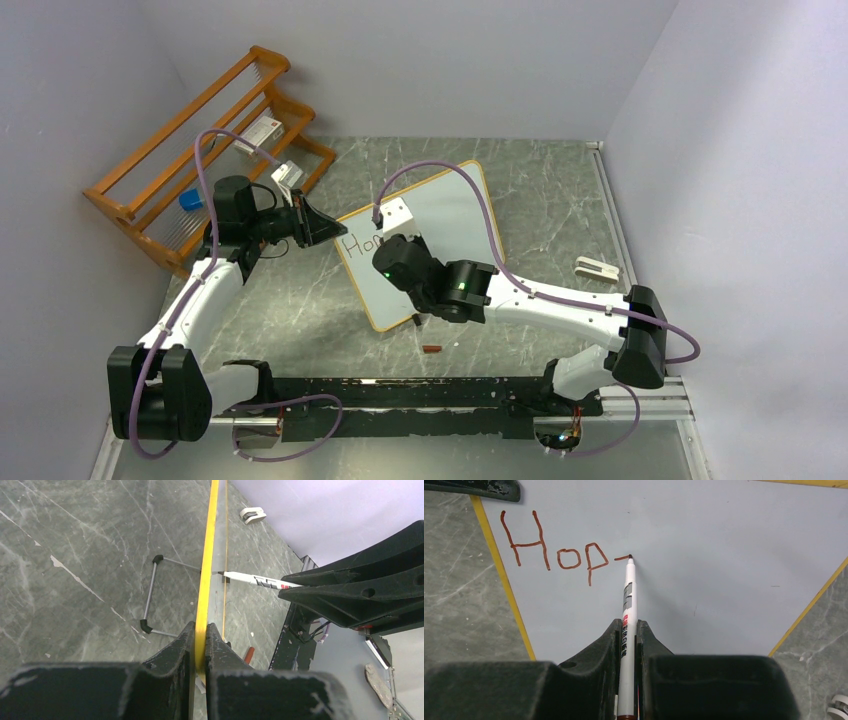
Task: Write a sentence on the whiteboard
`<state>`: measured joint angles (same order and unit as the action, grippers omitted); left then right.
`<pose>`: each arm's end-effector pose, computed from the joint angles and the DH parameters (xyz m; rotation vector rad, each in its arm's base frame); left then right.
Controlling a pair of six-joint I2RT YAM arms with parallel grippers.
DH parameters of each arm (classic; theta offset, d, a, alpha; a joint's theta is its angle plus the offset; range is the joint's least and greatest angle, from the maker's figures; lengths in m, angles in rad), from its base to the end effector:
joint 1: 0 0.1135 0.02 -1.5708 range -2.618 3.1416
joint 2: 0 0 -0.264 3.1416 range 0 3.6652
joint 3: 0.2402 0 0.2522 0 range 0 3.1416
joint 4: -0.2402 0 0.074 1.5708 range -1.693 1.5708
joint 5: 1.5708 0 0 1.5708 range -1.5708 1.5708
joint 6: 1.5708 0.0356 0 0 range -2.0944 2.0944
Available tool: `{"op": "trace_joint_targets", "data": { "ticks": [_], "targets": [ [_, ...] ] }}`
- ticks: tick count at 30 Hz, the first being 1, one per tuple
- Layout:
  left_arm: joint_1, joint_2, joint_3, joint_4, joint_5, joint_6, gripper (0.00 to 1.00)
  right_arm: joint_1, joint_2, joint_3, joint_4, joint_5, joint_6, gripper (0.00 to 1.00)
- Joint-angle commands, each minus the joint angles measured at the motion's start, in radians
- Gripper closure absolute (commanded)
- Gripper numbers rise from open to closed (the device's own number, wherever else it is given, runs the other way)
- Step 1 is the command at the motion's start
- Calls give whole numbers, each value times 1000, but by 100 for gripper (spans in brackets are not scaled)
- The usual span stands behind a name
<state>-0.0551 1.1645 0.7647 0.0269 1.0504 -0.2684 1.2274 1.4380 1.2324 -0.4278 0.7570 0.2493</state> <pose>0.2480 -0.0446 0.2825 0.5151 1.8609 -1.2243 0.1300 0.2908 0.3248 -0.5774 1.9324 0.0923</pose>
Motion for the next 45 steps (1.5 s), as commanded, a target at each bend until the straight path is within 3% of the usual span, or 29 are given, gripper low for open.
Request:
{"op": "trace_joint_targets", "data": {
  "ticks": [1, 45],
  "targets": [
    [-15, 23, -11, -81, -24, 58, 95, -11, 1, 24, 38, 31, -12, 100],
    [-15, 25, -10, -82, -26, 58, 95, -11, 13, 23, -31, -72, 11, 100]
  ]
}}
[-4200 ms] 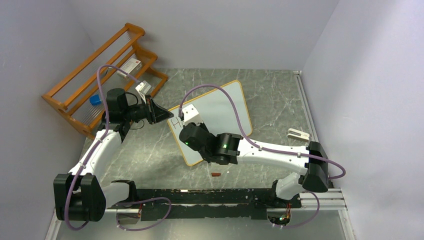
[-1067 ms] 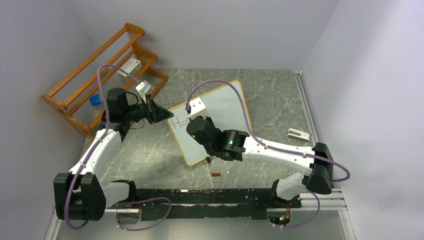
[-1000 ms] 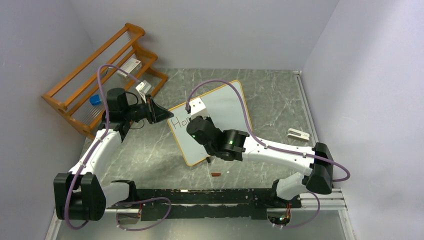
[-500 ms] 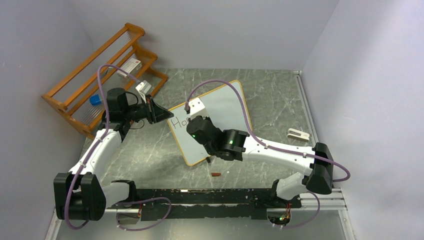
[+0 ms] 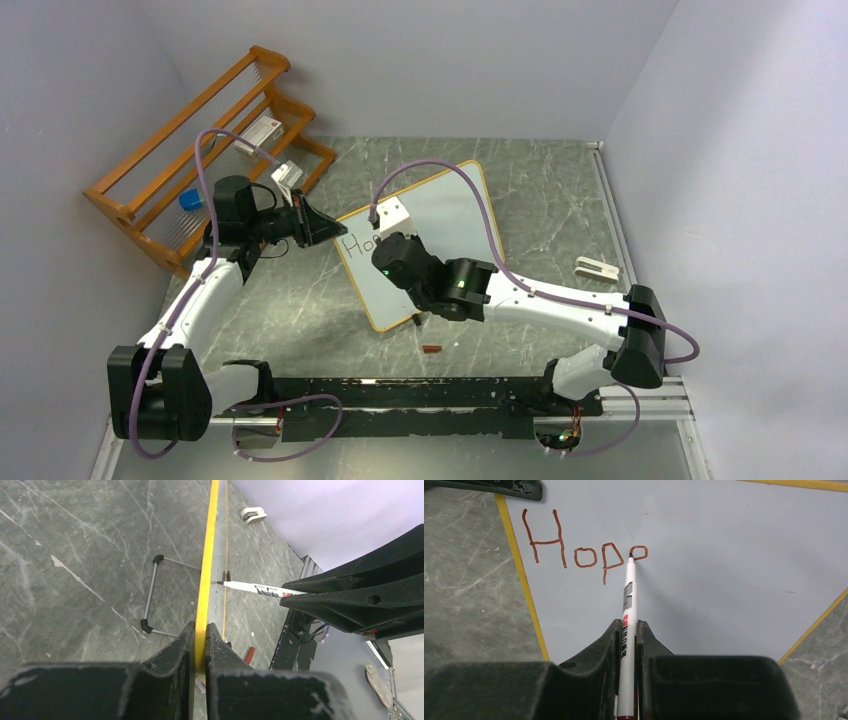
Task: Write a sentence on the whiteboard
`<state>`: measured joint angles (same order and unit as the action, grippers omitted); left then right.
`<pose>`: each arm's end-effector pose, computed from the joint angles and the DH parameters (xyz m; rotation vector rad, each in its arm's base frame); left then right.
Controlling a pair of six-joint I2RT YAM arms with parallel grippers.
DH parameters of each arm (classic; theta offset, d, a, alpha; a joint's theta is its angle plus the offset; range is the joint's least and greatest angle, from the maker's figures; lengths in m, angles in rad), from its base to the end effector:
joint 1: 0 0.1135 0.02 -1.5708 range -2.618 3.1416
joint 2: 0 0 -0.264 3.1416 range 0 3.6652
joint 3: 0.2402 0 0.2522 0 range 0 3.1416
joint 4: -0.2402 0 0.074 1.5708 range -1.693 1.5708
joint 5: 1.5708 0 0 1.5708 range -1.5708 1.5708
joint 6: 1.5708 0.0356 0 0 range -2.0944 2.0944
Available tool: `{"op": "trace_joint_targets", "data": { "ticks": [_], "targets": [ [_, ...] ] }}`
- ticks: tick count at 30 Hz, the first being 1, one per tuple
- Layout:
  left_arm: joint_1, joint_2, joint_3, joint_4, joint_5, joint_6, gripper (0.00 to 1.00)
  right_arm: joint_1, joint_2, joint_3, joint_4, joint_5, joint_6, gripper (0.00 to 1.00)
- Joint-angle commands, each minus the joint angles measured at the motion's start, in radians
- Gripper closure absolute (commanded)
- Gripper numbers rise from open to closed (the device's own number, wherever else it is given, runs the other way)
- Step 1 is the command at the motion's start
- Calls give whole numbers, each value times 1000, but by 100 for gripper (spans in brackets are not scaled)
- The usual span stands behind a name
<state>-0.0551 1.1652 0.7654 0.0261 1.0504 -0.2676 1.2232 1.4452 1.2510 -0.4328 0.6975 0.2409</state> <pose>0.2481 -0.0446 0.2825 0.5154 1.8612 -1.2241 0.1308 0.2939 0.3276 -0.6178 1.9443 0.1417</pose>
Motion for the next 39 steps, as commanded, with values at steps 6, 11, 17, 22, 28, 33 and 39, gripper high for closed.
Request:
{"op": "trace_joint_targets", "data": {
  "ticks": [6, 11, 17, 22, 28, 33, 39],
  "targets": [
    [-15, 25, -11, -83, -25, 58, 95, -5, 4, -4, -35, -20, 25, 100],
    [-15, 25, -11, -82, -26, 58, 95, -4, 6, -5, -52, -12, 31, 100],
    [-15, 27, -11, -83, -27, 59, 95, -4, 1, -10, -59, -1, 34, 100],
    [-15, 29, -9, -83, -27, 59, 95, -6, -3, -14, -66, 12, 35, 100],
    [-15, 31, -9, -84, -27, 60, 95, -6, -8, -20, -57, 32, 32, 100],
    [-15, 31, -9, -84, -27, 61, 95, -7, -8, -20, -56, 50, 29, 100],
    [-15, 34, -9, -84, -25, 61, 95, -7, -14, -19, -52, 63, 26, 100]
  ]
}}
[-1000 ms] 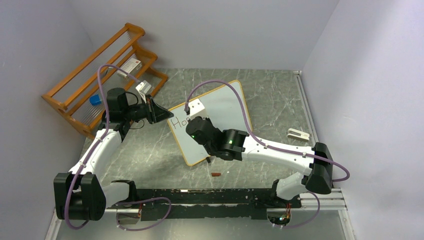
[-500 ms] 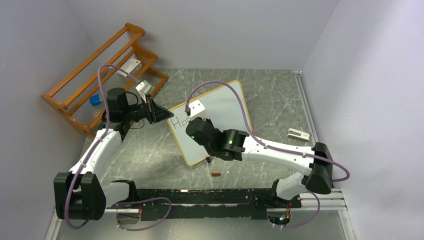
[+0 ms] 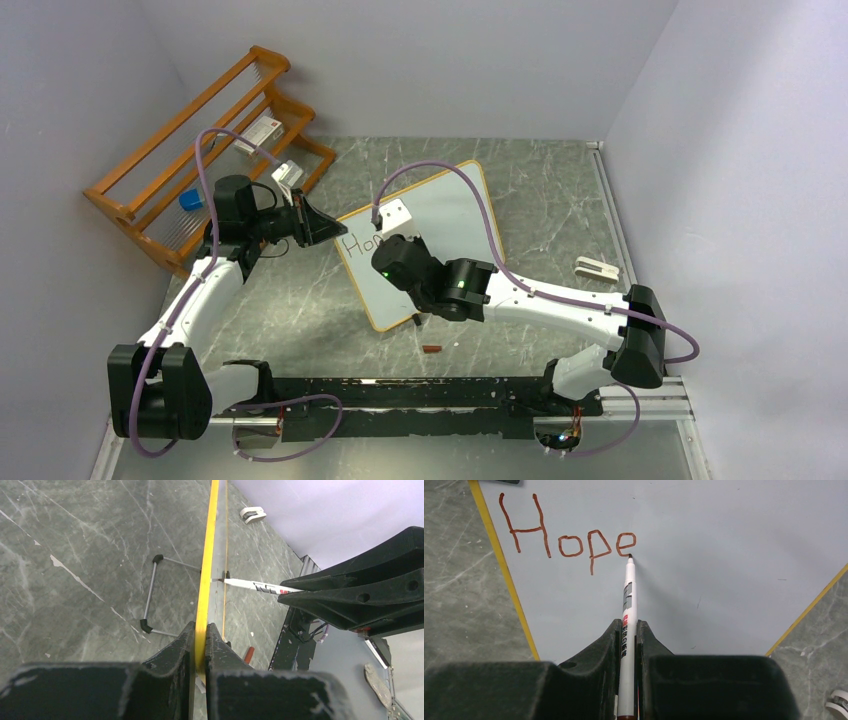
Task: Write a sentence on the whiteboard
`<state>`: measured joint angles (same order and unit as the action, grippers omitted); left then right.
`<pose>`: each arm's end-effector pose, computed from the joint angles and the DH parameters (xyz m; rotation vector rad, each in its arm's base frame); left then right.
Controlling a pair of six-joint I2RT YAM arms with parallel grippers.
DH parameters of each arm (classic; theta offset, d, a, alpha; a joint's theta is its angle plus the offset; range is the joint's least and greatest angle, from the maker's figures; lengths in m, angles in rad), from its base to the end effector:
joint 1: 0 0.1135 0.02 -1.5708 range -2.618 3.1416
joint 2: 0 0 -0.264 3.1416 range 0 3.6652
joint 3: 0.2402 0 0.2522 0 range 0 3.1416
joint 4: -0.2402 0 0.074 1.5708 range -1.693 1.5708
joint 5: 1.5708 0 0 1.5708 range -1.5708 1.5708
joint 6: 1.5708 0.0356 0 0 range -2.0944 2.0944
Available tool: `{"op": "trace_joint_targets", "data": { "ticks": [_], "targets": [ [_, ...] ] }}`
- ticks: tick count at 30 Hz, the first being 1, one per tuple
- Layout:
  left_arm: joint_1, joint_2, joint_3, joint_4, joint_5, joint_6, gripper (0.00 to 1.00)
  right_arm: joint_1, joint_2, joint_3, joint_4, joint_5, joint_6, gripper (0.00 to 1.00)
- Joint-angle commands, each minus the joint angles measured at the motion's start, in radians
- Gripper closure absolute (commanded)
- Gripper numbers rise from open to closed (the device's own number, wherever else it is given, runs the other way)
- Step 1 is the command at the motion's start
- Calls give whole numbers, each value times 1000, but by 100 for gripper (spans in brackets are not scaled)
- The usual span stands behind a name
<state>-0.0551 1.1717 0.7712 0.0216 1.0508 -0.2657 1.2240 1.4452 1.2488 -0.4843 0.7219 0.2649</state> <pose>0.2495 -0.0447 0.2826 0.5148 1.8648 -1.2254 0.1299 0.2903 0.3231 -0.6127 1.9710 0.0925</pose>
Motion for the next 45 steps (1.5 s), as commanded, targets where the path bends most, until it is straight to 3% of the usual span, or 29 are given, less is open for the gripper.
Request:
{"op": "trace_joint_targets", "data": {
  "ticks": [1, 26, 45],
  "targets": [
    [-15, 26, -15, -80, -25, 60, 95, -7, -14, -16, 1, 41, 1, 100],
    [-15, 26, -9, -97, -39, 71, 95, -55, -142, -77, 46, -29, -30, 100],
    [-16, 29, -9, -97, -37, 70, 95, -98, -107, -68, 110, -22, -69, 100]
  ]
}}
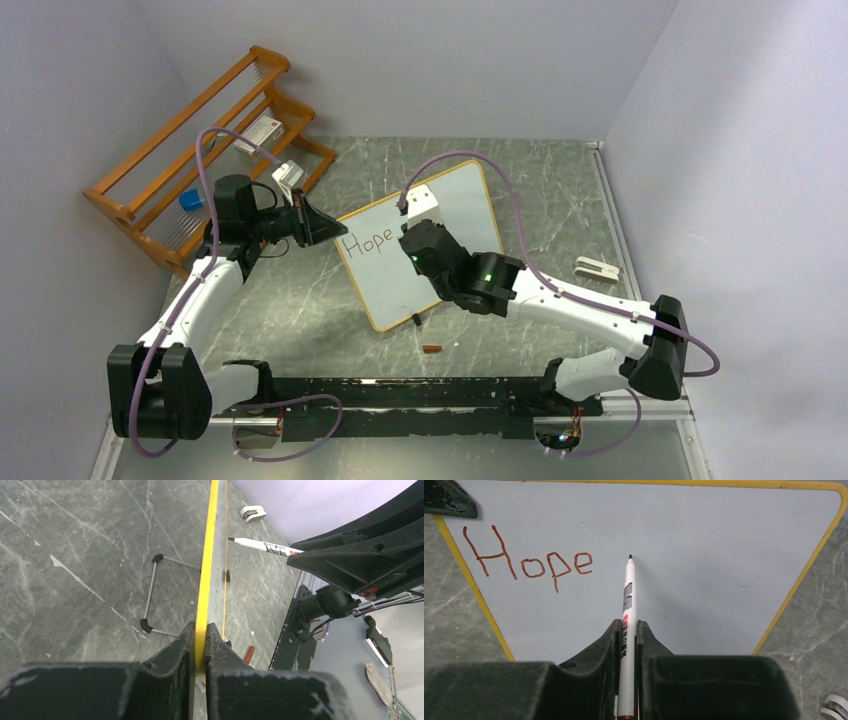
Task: Write a sentence on the whiteboard
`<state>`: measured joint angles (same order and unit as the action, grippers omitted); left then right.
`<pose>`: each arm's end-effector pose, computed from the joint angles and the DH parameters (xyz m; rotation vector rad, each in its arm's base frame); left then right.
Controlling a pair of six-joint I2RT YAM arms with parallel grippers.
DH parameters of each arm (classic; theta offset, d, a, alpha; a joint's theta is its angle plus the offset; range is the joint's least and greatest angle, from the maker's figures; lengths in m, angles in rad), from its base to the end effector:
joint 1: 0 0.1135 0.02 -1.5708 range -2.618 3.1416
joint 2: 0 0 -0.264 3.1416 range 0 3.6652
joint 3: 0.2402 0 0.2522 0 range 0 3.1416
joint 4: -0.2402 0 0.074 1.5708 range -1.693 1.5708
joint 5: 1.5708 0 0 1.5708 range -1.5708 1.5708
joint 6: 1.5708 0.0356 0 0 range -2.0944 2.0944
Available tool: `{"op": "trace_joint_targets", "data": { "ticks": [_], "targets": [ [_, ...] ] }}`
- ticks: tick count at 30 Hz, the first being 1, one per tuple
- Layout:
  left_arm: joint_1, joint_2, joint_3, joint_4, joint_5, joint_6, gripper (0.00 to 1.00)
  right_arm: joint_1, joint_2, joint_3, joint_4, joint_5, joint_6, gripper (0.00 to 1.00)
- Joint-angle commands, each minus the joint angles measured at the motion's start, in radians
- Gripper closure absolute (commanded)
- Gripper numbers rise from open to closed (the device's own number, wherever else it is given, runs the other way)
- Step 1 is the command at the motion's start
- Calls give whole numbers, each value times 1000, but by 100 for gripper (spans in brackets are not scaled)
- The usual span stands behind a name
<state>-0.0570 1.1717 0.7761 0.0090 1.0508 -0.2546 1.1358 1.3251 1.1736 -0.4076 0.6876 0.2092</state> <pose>0.2493 -0.0452 0.2831 0.5226 1.8662 -1.2226 0.1440 0.2562 0.3381 -0.5275 1.9244 0.1272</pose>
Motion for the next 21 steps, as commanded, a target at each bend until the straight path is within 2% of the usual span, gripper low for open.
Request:
{"op": "trace_joint_targets", "data": {
  "ticks": [1, 21],
  "targets": [
    [-14, 29, -14, -84, -37, 60, 95, -11, 15, 7, 39, 13, -18, 100],
    [-14, 31, -14, -81, -35, 60, 95, -25, 25, 24, 81, 34, -43, 100]
  ]
}}
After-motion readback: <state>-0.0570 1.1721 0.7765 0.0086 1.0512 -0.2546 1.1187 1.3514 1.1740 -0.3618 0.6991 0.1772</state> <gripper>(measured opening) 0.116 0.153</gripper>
